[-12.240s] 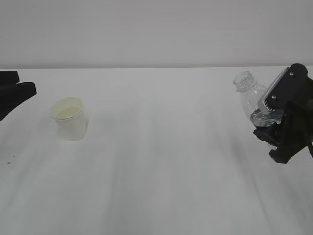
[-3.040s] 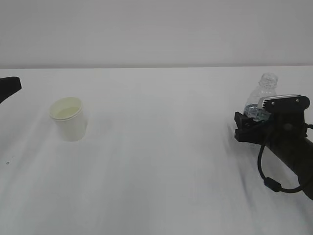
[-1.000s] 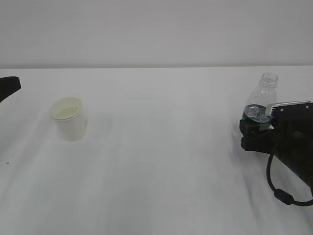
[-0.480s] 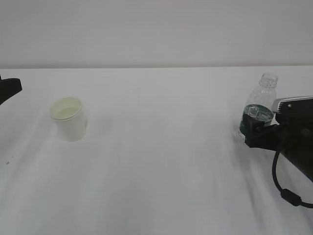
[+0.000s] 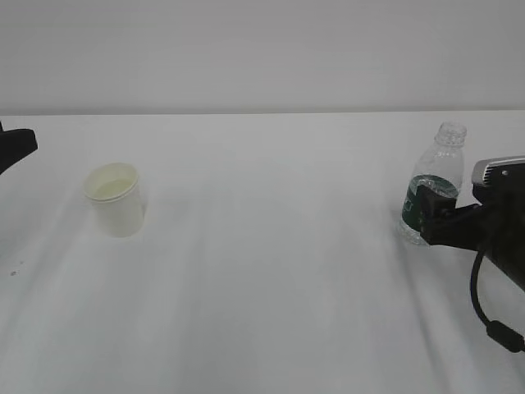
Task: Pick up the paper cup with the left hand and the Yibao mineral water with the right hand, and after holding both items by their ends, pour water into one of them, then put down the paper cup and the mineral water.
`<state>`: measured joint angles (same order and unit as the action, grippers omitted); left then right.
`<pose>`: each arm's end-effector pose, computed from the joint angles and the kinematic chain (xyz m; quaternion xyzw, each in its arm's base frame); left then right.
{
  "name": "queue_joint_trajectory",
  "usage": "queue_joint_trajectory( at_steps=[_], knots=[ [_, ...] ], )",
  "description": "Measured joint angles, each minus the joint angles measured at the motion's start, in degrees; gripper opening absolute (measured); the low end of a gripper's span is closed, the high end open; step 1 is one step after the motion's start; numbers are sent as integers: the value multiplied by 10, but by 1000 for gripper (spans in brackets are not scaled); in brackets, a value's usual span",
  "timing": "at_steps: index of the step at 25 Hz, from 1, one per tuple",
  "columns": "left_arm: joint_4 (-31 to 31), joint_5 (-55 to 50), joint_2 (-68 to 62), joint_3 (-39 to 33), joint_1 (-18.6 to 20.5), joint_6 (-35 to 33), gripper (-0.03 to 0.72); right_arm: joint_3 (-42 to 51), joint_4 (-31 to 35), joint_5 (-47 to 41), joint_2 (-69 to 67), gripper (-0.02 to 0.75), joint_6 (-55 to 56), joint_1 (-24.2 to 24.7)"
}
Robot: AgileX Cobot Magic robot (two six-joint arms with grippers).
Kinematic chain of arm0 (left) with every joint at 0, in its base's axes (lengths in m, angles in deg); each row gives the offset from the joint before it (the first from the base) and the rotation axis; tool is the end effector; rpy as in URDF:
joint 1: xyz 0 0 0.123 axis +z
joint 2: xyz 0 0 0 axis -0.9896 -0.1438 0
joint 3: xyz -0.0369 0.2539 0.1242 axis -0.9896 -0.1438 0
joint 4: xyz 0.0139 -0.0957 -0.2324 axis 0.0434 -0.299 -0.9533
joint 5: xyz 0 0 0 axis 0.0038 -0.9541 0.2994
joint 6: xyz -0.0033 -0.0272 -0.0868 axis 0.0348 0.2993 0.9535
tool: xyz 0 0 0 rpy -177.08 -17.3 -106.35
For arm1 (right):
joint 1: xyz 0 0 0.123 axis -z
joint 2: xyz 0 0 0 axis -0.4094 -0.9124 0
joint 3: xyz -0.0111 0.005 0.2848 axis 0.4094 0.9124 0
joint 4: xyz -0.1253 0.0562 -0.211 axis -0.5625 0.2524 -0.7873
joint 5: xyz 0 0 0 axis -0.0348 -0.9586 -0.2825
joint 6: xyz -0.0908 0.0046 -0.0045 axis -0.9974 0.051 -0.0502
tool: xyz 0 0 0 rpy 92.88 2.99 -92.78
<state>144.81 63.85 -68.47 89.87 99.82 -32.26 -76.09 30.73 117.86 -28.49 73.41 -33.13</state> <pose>0.2626 0.0128 0.2128 0.1625 0.7393 -0.2234 0.6141 0.2736 0.0381 0.1121 -0.0571 0.7901 0.0168 0.6101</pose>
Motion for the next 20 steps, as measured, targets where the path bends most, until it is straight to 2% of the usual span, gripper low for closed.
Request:
queue_joint_trajectory(
  at_steps=[11, 20],
  knots=[
    [0, 11, 34, 0, 0, 6, 492, 36, -1, 0, 50, 641, 0, 0],
    [9, -2, 72, 0, 0, 39, 491, 57, -14, 0, 93, 633, 0, 0]
  ],
)
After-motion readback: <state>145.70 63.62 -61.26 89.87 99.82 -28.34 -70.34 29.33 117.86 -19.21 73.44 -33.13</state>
